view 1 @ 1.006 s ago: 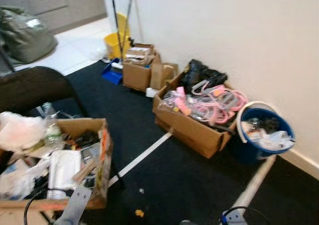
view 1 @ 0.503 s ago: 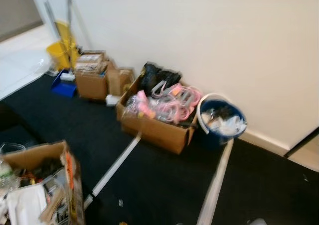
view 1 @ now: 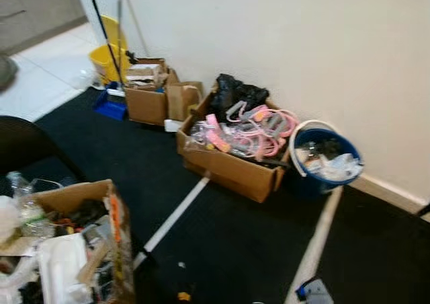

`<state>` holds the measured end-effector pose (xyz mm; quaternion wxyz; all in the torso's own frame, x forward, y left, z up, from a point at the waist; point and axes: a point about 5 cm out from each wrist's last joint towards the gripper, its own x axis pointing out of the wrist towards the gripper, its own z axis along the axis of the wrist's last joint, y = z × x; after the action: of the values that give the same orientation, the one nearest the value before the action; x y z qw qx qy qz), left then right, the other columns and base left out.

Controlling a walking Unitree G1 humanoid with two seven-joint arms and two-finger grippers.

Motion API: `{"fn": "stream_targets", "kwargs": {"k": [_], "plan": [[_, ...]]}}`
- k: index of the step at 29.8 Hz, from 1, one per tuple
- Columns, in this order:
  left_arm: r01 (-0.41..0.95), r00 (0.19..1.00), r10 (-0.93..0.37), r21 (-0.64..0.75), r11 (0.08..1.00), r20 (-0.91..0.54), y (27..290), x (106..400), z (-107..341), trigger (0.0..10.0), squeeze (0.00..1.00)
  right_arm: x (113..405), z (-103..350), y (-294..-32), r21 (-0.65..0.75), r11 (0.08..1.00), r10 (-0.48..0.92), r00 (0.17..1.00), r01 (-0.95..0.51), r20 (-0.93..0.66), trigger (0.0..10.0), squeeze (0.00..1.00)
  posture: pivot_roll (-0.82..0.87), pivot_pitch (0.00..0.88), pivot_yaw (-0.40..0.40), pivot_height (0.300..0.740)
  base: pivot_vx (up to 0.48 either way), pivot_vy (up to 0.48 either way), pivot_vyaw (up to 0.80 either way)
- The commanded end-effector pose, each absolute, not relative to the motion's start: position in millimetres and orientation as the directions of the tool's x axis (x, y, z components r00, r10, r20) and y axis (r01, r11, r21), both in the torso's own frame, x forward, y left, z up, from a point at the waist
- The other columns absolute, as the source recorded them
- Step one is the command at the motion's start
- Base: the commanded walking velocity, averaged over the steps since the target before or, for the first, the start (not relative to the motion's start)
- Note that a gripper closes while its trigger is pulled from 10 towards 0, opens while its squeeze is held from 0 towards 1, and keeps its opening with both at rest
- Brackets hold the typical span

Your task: Picking trash to rubbish bin

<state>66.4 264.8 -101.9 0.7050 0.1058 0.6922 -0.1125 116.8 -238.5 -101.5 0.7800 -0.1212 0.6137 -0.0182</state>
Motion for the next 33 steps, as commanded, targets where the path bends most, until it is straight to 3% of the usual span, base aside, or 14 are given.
{"fn": "stream_targets", "kwargs": {"k": [1,7,9,11,16,17,18,22,24,25,27,29,30,33], "plan": [[0.284,0.105,0.032,0.06,0.957,-0.994,271.5,78.8,-98.4,10.0,0.0,104.8,-105.7,-234.4,-0.201,0.968,-0.17,0.201,-0.148,-0.965,10.0,0.0,0.18,0.076,0.075,0.74,0.0,0.0,0.0],[0.212,0.255,-0.108,-0.053,0.976,-0.961,258.4,108.1,-93.6,10.0,0.0,103.6,-107.3,-228.7,-0.181,0.973,-0.151,0.194,-0.144,-0.969,10.0,0.0,0.17,0.084,0.067,0.74,0.0,0.0,0.0],[0.274,0.251,-0.226,-0.155,0.949,-0.941,243.0,108.7,-95.5,10.0,0.0,102.4,-107.8,-227.3,-0.169,0.974,-0.14,0.186,-0.152,-0.973,10.0,0.0,0.17,0.086,0.064,0.74,0.0,0.0,0.0],[0.304,0.24,-0.266,-0.187,0.934,-0.934,238.6,108.4,-95.7,10.0,0.0,101.7,-108.0,-227.1,-0.165,0.974,-0.136,0.181,-0.155,-0.974,10.0,0.0,0.17,0.086,0.064,0.74,0.0,0.0,0.0],[0.514,0.084,-0.637,-0.514,0.686,-0.766,247.8,119.1,-69.4,10.0,0.0,99.1,-108.7,-225.7,-0.14,0.975,-0.112,0.16,-0.175,-0.981,10.0,0.0,0.18,0.09,0.055,0.74,0.0,0.0,0.0],[0.514,0.084,-0.637,-0.514,0.686,-0.766,247.8,119.1,-69.4,10.0,0.0,99.1,-108.7,-225.7,-0.14,0.975,-0.112,0.16,-0.175,-0.981,10.0,0.0,0.18,0.09,0.055,0.74,0.0,0.0,0.0],[0.535,0.066,-0.696,-0.564,0.629,-0.715,251.9,121.4,-61.8,10.0,0.0,99.6,-108.7,-225.5,-0.139,0.974,-0.111,0.161,-0.176,-0.981,10.0,0.0,0.18,0.09,0.059,0.74,0.0,0.0,0.0],[0.576,0.136,-0.785,-0.596,0.559,-0.604,260.1,139.6,-41.6,10.0,0.0,100.9,-108.5,-225.2,-0.141,0.975,-0.112,0.168,-0.173,-0.979,10.0,0.0,0.18,0.09,0.059,0.74,0.0,0.0,0.0],[0.544,0.44,-0.767,-0.541,0.641,-0.467,264.7,182.7,-18.2,10.0,0.0,103.3,-108.0,-224.8,-0.148,0.974,-0.117,0.179,-0.17,-0.977,10.0,0.0,0.18,0.089,0.065,0.74,0.0,0.0,0.0],[0.522,0.541,-0.74,-0.531,0.668,-0.4,267.3,197.3,-8.5,10.0,0.0,104.2,-107.9,-224.6,-0.15,0.974,-0.119,0.183,-0.169,-0.976,10.0,0.0,0.18,0.089,0.065,0.74,0.0,0.0,0.0],[0.352,0.793,-0.53,-0.482,0.802,-0.302,279.4,233.6,11.2,10.0,0.0,104.7,-107.8,-224.5,-0.159,0.969,-0.125,0.181,-0.189,-0.976,10.0,0.0,0.18,0.089,0.065,0.74,0.0,0.0,-0.4],[0.161,0.901,-0.326,-0.478,0.864,-0.286,289.3,250.3,17.8,10.0,0.0,104.0,-107.9,-224.8,-0.166,0.966,-0.132,0.176,-0.196,-0.975,10.0,0.0,0.18,0.089,0.065,0.74,0.0,0.0,-0.8],[0.067,0.923,-0.235,-0.478,0.876,-0.303,292.0,253.4,16.4,10.0,0.0,103.5,-108.0,-224.7,-0.168,0.968,-0.135,0.176,-0.188,-0.975,10.0,0.0,0.18,0.089,0.065,0.74,0.0,0.0,-0.8],[-0.031,0.927,-0.133,-0.426,0.904,-0.349,288.2,253.9,8.9,10.0,0.0,103.2,-108.0,-225.4,-0.174,0.97,-0.142,0.18,-0.173,-0.973,10.0,0.0,0.15,0.087,0.058,0.74,0.0,0.0,-0.8]]}}
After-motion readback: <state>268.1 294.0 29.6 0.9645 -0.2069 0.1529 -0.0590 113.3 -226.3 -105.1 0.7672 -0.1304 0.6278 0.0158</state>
